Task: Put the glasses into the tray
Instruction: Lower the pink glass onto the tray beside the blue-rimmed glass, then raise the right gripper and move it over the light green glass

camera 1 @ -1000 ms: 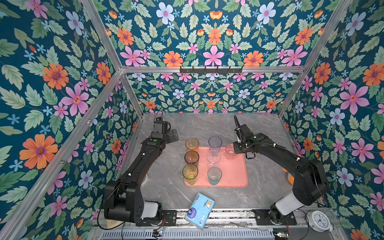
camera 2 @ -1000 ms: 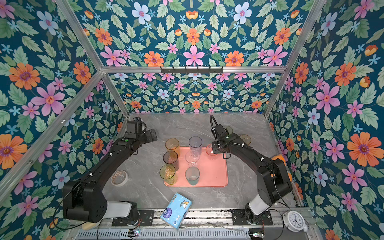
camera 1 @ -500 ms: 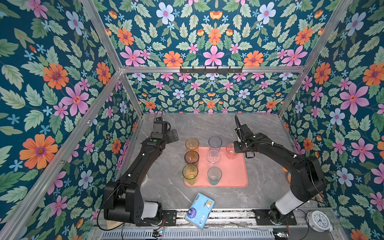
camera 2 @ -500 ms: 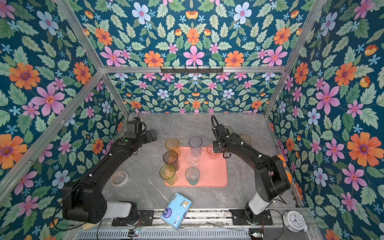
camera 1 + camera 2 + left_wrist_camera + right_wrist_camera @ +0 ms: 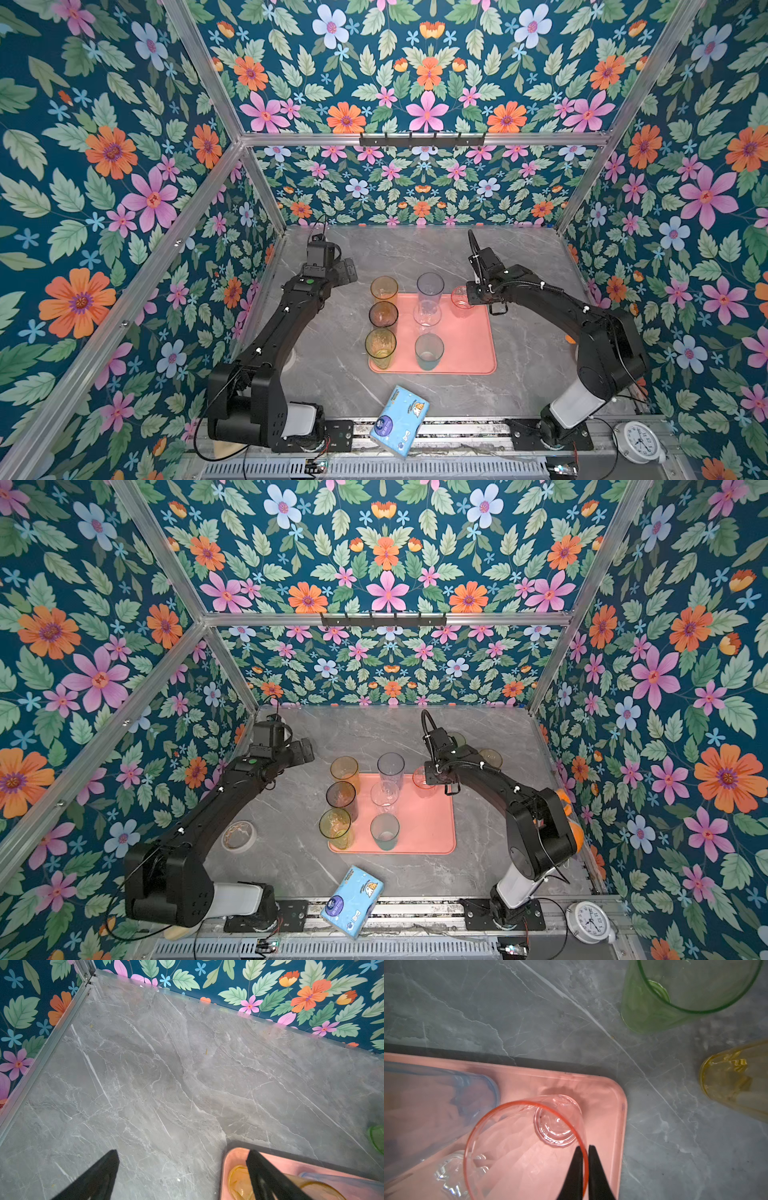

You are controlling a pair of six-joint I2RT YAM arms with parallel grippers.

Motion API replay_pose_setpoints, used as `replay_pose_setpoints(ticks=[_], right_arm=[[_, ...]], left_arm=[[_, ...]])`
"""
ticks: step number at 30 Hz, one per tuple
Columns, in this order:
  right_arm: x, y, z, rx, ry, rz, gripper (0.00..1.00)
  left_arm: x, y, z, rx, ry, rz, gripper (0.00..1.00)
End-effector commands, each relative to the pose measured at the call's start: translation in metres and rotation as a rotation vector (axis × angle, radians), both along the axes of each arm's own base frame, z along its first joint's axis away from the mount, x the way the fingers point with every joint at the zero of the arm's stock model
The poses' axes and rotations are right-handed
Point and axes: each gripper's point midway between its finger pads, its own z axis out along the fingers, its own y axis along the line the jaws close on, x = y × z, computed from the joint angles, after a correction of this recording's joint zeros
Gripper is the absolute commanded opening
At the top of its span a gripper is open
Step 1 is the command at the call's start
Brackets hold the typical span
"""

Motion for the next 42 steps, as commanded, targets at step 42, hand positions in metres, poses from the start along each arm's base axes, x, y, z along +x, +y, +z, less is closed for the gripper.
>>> replay_pose_setpoints(ticks=[42], right_arm=[[0.088,-0.083,0.077,0.085,0.052,-0.194,0.33]], left_arm=[[-0.003,0.004,0.010,0.012,-0.019,0.007,0.99]])
